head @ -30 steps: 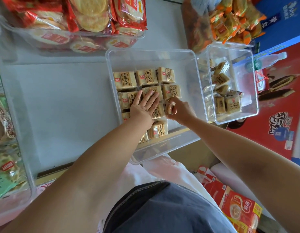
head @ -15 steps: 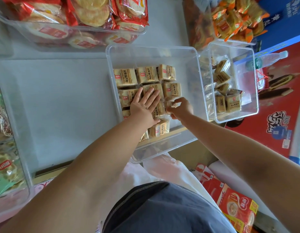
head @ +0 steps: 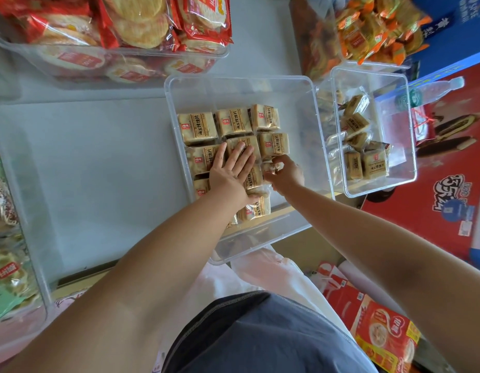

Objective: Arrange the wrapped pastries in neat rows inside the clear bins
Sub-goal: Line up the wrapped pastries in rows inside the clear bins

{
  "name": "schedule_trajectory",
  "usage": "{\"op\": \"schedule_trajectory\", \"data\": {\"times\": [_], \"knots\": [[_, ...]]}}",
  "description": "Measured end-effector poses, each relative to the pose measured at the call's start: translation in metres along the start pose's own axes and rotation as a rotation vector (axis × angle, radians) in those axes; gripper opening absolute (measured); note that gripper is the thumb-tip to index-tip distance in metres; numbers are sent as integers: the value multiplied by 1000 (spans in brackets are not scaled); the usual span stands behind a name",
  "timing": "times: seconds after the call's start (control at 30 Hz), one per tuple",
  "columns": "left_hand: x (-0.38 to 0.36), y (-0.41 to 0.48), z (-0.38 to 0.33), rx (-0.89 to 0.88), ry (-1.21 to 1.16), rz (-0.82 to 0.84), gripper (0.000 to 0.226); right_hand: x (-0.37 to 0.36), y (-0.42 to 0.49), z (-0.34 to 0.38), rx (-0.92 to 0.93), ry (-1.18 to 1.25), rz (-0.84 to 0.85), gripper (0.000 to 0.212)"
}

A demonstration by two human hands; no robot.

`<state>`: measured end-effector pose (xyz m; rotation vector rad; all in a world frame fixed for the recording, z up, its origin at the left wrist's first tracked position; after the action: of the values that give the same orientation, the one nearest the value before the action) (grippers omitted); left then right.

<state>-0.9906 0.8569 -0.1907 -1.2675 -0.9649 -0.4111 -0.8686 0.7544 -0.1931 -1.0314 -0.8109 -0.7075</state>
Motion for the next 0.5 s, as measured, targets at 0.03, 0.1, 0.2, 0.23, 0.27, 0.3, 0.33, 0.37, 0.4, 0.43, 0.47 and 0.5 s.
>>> {"op": "schedule_trajectory", "data": {"times": [0.03, 0.1, 0.2, 0.23, 0.27, 0.3, 0.33, 0.37, 0.4, 0.43, 0.47, 0.5], "knots": [[0, 0, 1, 3, -5, -5, 101, 2, 0, 2, 11, -19, -26, 39], [-1, 0, 2, 5, -6, -12, 101, 5, -2, 2, 53, -52, -67, 41], [-2, 1, 1, 8, -7, -13, 100, 7, -3, 3, 122, -95, -102, 44], [-2, 2, 1, 8, -3, -12, 100, 7, -2, 4, 125, -94, -102, 45], [-2, 2, 1, 7, 2, -10, 100, 5, -1, 4, 114, -82, -100, 45], [-2, 2, 1, 6, 8, -9, 100, 4, 2, 2, 96, -68, -96, 46], [-3, 2, 1, 6, 11, -10, 100, 3, 3, 1, 85, -62, -87, 46], [-3, 2, 1, 5, 10, -13, 99, 4, 4, 0, 79, -52, -76, 45], [-3, 3, 1, 3, 7, -17, 99, 5, 4, -2, 81, -38, -66, 45], [-4, 3, 2, 1, 5, -19, 99, 6, 3, -4, 86, -21, -55, 45], [-4, 4, 2, -1, 3, -18, 100, 7, 2, -5, 96, -12, -38, 45], [-5, 4, 2, -3, 0, -14, 100, 7, 1, -6, 111, -17, -17, 44]]}}
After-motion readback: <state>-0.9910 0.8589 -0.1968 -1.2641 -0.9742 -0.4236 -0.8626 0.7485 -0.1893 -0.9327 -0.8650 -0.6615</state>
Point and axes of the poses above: each hand's wrist, its own y-axis towards the middle knuckle, its own x-axis out of the back of the hand, z = x × y, the point moved 5 cm from there along y, towards the middle knuckle, and after that the axes turned 9 degrees about x, right-handed, at the moved point
